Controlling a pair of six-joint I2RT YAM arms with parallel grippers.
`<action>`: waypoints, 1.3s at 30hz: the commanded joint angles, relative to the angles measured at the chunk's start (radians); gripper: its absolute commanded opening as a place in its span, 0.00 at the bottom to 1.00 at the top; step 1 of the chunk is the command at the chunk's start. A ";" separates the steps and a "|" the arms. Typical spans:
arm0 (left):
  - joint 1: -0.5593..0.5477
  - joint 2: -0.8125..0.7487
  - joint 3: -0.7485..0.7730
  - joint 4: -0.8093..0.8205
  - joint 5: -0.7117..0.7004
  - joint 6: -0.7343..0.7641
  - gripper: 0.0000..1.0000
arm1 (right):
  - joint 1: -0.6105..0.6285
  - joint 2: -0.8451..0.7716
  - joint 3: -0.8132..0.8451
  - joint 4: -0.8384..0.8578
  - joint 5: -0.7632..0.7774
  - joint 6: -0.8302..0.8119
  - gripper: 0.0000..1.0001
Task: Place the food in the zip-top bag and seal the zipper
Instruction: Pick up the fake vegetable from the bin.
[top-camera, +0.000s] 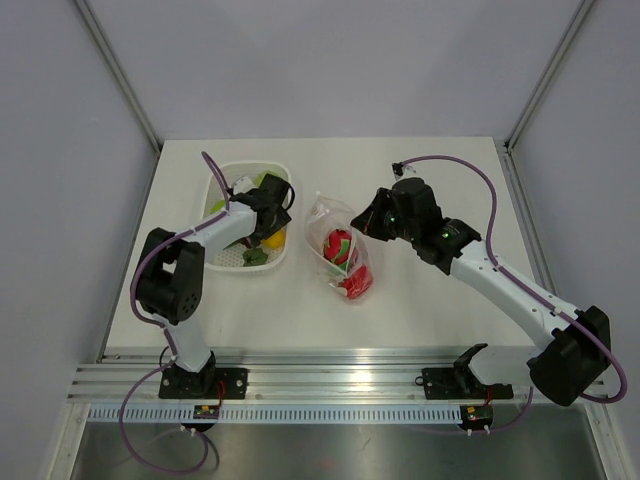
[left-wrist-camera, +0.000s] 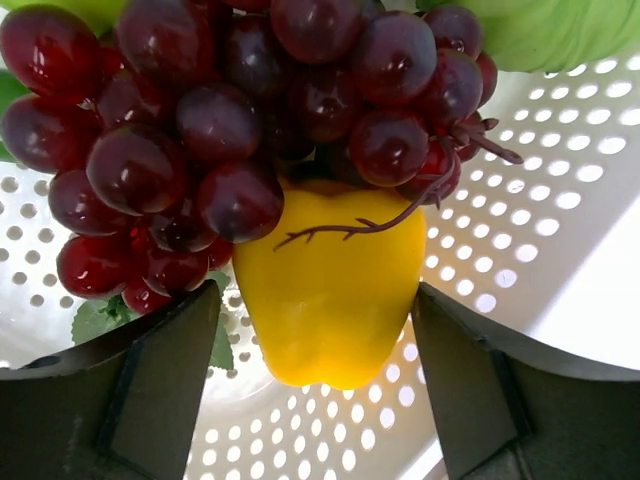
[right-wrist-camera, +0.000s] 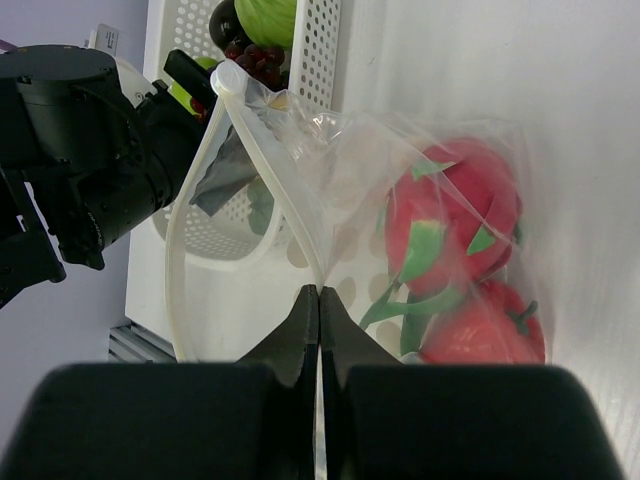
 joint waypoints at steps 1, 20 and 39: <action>-0.003 -0.003 0.035 0.030 -0.046 -0.004 0.69 | 0.012 -0.002 0.043 0.004 -0.013 0.003 0.00; -0.018 -0.302 0.032 -0.134 0.089 0.257 0.40 | 0.015 0.021 0.047 0.026 -0.016 0.000 0.00; 0.014 -0.586 0.156 -0.234 0.485 0.493 0.40 | 0.056 0.182 0.126 0.090 -0.041 0.014 0.00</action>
